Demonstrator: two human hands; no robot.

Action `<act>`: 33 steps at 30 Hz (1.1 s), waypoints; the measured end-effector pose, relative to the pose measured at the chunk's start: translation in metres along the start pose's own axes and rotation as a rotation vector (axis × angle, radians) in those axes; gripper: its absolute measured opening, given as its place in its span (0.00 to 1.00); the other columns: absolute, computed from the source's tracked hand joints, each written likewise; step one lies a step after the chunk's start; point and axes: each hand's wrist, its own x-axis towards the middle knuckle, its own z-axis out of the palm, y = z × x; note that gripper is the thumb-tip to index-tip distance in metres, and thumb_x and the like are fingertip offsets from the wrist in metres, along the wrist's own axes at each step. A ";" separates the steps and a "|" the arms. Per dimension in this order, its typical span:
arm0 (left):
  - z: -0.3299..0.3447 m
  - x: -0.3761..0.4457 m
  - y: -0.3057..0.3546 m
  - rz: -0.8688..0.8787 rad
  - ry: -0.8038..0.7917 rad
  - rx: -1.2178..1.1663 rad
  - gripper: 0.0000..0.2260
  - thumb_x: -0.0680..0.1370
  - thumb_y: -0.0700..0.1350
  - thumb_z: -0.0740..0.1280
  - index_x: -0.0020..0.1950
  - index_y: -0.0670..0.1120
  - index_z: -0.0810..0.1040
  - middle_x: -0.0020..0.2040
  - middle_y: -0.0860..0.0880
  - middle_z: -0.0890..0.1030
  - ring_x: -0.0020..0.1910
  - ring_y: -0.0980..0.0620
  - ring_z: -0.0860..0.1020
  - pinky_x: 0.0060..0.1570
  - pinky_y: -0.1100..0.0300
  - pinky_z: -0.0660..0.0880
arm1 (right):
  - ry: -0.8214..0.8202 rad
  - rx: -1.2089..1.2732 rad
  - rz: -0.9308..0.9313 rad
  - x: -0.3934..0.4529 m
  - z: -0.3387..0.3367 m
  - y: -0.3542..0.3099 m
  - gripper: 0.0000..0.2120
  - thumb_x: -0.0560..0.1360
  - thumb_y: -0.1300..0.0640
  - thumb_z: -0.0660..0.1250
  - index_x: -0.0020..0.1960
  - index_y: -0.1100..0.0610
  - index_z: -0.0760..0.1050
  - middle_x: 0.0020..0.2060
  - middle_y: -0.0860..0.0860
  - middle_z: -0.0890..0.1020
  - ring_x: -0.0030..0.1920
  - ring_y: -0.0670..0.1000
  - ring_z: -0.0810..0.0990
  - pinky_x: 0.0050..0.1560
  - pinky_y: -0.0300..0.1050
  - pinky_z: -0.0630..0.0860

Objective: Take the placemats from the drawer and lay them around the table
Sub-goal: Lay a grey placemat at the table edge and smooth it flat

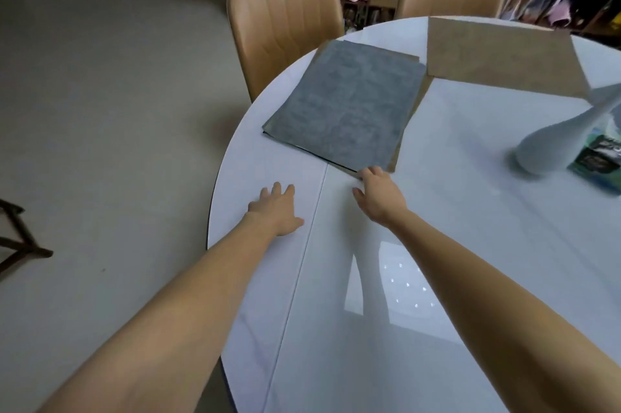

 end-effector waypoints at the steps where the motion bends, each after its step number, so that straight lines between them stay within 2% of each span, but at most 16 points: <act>1: -0.002 0.015 0.000 -0.005 -0.013 -0.015 0.39 0.78 0.58 0.63 0.79 0.50 0.41 0.80 0.46 0.41 0.78 0.41 0.43 0.72 0.38 0.55 | 0.004 -0.011 -0.009 0.015 0.005 -0.001 0.16 0.78 0.54 0.60 0.63 0.62 0.68 0.63 0.59 0.71 0.64 0.61 0.69 0.62 0.52 0.68; 4: 0.002 0.047 -0.004 -0.010 -0.065 -0.030 0.50 0.72 0.65 0.67 0.78 0.54 0.34 0.78 0.49 0.32 0.77 0.39 0.36 0.68 0.28 0.49 | 0.023 -0.055 -0.033 0.050 0.014 -0.004 0.21 0.77 0.53 0.62 0.66 0.60 0.66 0.68 0.59 0.65 0.71 0.61 0.61 0.69 0.53 0.63; 7: 0.018 0.059 -0.014 0.005 -0.074 -0.052 0.55 0.67 0.69 0.69 0.77 0.57 0.31 0.76 0.51 0.28 0.75 0.38 0.32 0.66 0.25 0.47 | 0.013 -0.091 -0.048 0.077 0.016 -0.007 0.31 0.78 0.48 0.62 0.75 0.58 0.56 0.77 0.58 0.52 0.78 0.58 0.48 0.75 0.54 0.51; 9: 0.022 0.061 -0.017 0.017 -0.055 -0.071 0.55 0.67 0.69 0.69 0.77 0.58 0.32 0.76 0.51 0.28 0.75 0.39 0.31 0.66 0.25 0.47 | 0.003 -0.120 -0.064 0.092 0.017 -0.009 0.34 0.77 0.45 0.63 0.76 0.57 0.54 0.78 0.57 0.50 0.78 0.57 0.47 0.76 0.53 0.49; 11: 0.023 0.062 -0.018 0.019 -0.051 -0.076 0.55 0.67 0.68 0.70 0.76 0.58 0.32 0.76 0.51 0.27 0.75 0.39 0.31 0.66 0.25 0.46 | -0.037 -0.122 -0.068 0.106 0.019 -0.013 0.36 0.75 0.42 0.64 0.75 0.57 0.55 0.77 0.56 0.54 0.78 0.57 0.50 0.76 0.52 0.51; 14: 0.021 0.066 -0.018 0.016 -0.070 -0.072 0.55 0.67 0.69 0.69 0.76 0.58 0.30 0.75 0.51 0.26 0.75 0.39 0.30 0.66 0.25 0.46 | -0.003 -0.112 -0.088 0.117 0.023 -0.018 0.31 0.75 0.43 0.65 0.71 0.57 0.63 0.68 0.56 0.66 0.71 0.58 0.63 0.67 0.52 0.65; 16: 0.021 0.067 -0.018 0.021 -0.080 -0.071 0.55 0.67 0.69 0.69 0.76 0.58 0.30 0.75 0.51 0.26 0.75 0.39 0.30 0.66 0.25 0.46 | 0.020 -0.155 -0.122 0.117 0.022 -0.015 0.28 0.76 0.42 0.63 0.70 0.56 0.64 0.65 0.55 0.68 0.69 0.57 0.66 0.60 0.52 0.71; 18: 0.022 0.066 -0.018 0.025 -0.081 -0.075 0.55 0.67 0.68 0.69 0.76 0.58 0.30 0.75 0.51 0.26 0.75 0.38 0.30 0.66 0.25 0.46 | 0.004 -0.148 -0.135 0.115 0.019 -0.010 0.25 0.79 0.41 0.58 0.71 0.53 0.65 0.69 0.54 0.67 0.71 0.56 0.64 0.61 0.53 0.72; 20: 0.024 0.066 -0.019 0.026 -0.063 -0.083 0.55 0.67 0.68 0.70 0.76 0.58 0.31 0.75 0.51 0.27 0.75 0.39 0.30 0.66 0.25 0.45 | 0.006 -0.193 -0.193 0.114 0.015 -0.009 0.20 0.81 0.46 0.55 0.68 0.55 0.68 0.66 0.55 0.70 0.68 0.58 0.68 0.57 0.54 0.74; 22: 0.024 0.066 -0.019 0.029 -0.061 -0.106 0.55 0.67 0.68 0.70 0.76 0.59 0.31 0.75 0.52 0.26 0.74 0.39 0.29 0.65 0.25 0.44 | 0.013 -0.270 -0.252 0.112 0.011 -0.018 0.13 0.81 0.58 0.55 0.63 0.59 0.69 0.56 0.57 0.75 0.57 0.60 0.74 0.46 0.53 0.74; 24: 0.022 0.065 -0.021 0.043 -0.085 -0.135 0.54 0.67 0.66 0.71 0.76 0.59 0.32 0.75 0.53 0.26 0.74 0.40 0.29 0.66 0.26 0.43 | -0.007 -0.295 -0.237 0.104 0.003 -0.031 0.14 0.74 0.71 0.56 0.58 0.62 0.68 0.47 0.61 0.76 0.49 0.62 0.77 0.39 0.50 0.67; 26: 0.017 0.062 -0.025 0.056 -0.071 -0.226 0.52 0.69 0.63 0.71 0.78 0.58 0.36 0.77 0.54 0.30 0.76 0.42 0.32 0.67 0.27 0.44 | -0.018 -0.280 -0.189 0.095 -0.007 -0.034 0.17 0.70 0.74 0.56 0.55 0.63 0.70 0.40 0.62 0.74 0.46 0.63 0.77 0.38 0.48 0.65; 28: 0.007 0.052 -0.032 0.069 0.106 -0.368 0.47 0.72 0.58 0.71 0.79 0.54 0.42 0.80 0.51 0.40 0.79 0.45 0.43 0.72 0.33 0.48 | -0.011 -0.307 -0.214 0.078 -0.017 -0.030 0.18 0.70 0.73 0.57 0.56 0.60 0.73 0.42 0.61 0.77 0.46 0.63 0.78 0.39 0.47 0.66; 30: -0.004 0.034 -0.040 0.132 0.426 -0.343 0.45 0.74 0.56 0.71 0.80 0.50 0.45 0.80 0.47 0.47 0.78 0.46 0.51 0.75 0.43 0.51 | -0.006 -0.361 -0.261 0.049 -0.023 -0.024 0.21 0.72 0.71 0.58 0.60 0.55 0.74 0.47 0.59 0.80 0.47 0.62 0.79 0.40 0.47 0.67; 31: -0.009 0.023 -0.043 0.186 0.535 -0.252 0.45 0.73 0.58 0.70 0.80 0.50 0.44 0.80 0.46 0.48 0.78 0.46 0.50 0.76 0.45 0.49 | -0.003 -0.361 -0.263 0.032 -0.025 -0.019 0.23 0.73 0.70 0.58 0.62 0.52 0.74 0.48 0.58 0.81 0.48 0.62 0.80 0.42 0.47 0.69; 33: -0.016 -0.004 -0.047 0.301 0.559 -0.001 0.47 0.73 0.61 0.68 0.79 0.51 0.41 0.80 0.48 0.45 0.79 0.47 0.43 0.76 0.46 0.42 | 0.009 -0.313 -0.225 -0.002 -0.028 -0.013 0.27 0.73 0.69 0.58 0.65 0.46 0.73 0.51 0.57 0.82 0.49 0.61 0.80 0.45 0.48 0.74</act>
